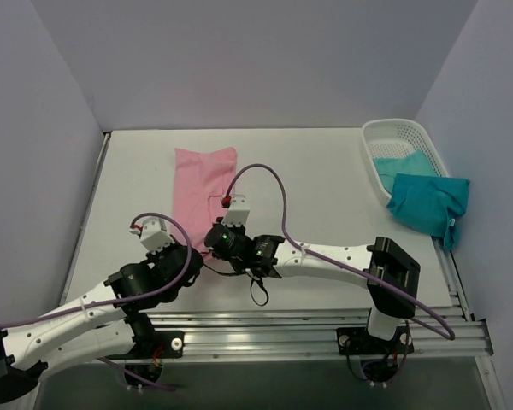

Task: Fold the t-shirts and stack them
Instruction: Fold the folded rectangular tshirt in 1/3 of the way

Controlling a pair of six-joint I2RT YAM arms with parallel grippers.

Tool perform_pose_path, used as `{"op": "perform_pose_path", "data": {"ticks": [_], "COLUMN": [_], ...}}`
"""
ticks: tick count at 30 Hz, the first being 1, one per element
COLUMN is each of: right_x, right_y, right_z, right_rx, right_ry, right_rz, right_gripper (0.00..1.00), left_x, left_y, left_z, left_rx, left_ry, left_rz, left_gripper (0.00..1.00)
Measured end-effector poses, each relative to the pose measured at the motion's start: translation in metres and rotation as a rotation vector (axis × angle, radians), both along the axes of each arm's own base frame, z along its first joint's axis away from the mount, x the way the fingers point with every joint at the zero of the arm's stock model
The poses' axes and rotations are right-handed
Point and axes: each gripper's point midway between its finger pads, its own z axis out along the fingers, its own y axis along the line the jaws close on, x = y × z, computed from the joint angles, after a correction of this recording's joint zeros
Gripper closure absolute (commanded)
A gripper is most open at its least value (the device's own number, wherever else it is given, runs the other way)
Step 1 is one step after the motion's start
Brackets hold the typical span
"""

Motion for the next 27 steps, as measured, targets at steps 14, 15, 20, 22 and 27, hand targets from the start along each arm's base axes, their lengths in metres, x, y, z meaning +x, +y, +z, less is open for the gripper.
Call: {"op": "perform_pose_path", "data": {"ticks": [14, 15, 20, 22, 27], "right_x": [0.063, 0.068, 0.088, 0.095, 0.117], "right_y": [0.020, 0.019, 0.013, 0.010, 0.009], "right_z": [0.000, -0.005, -0.027, -0.033, -0.040], "right_rx": [-0.060, -0.071, -0.123, -0.129, -0.120], "right_ry": [-0.017, -0.013, 0.016, 0.029, 0.046], "right_rz": [-0.058, -0.065, -0.087, -0.093, -0.107], "right_gripper": [1.00, 1.00, 1.00, 1.00, 1.00], "left_x": [0.091, 0.098, 0.128, 0.137, 0.160], "left_y": [0.036, 0.035, 0.021, 0.016, 0.017], "left_z": [0.002, -0.003, -0.030, -0.037, -0.039], "left_rx": [0.054, 0.056, 0.057, 0.050, 0.017], "left_ry": [0.033, 0.053, 0.127, 0.136, 0.131], "left_rz": [0.116, 0.114, 0.079, 0.067, 0.077], "left_gripper": [0.82, 0.83, 0.85, 0.85, 0.85]}}
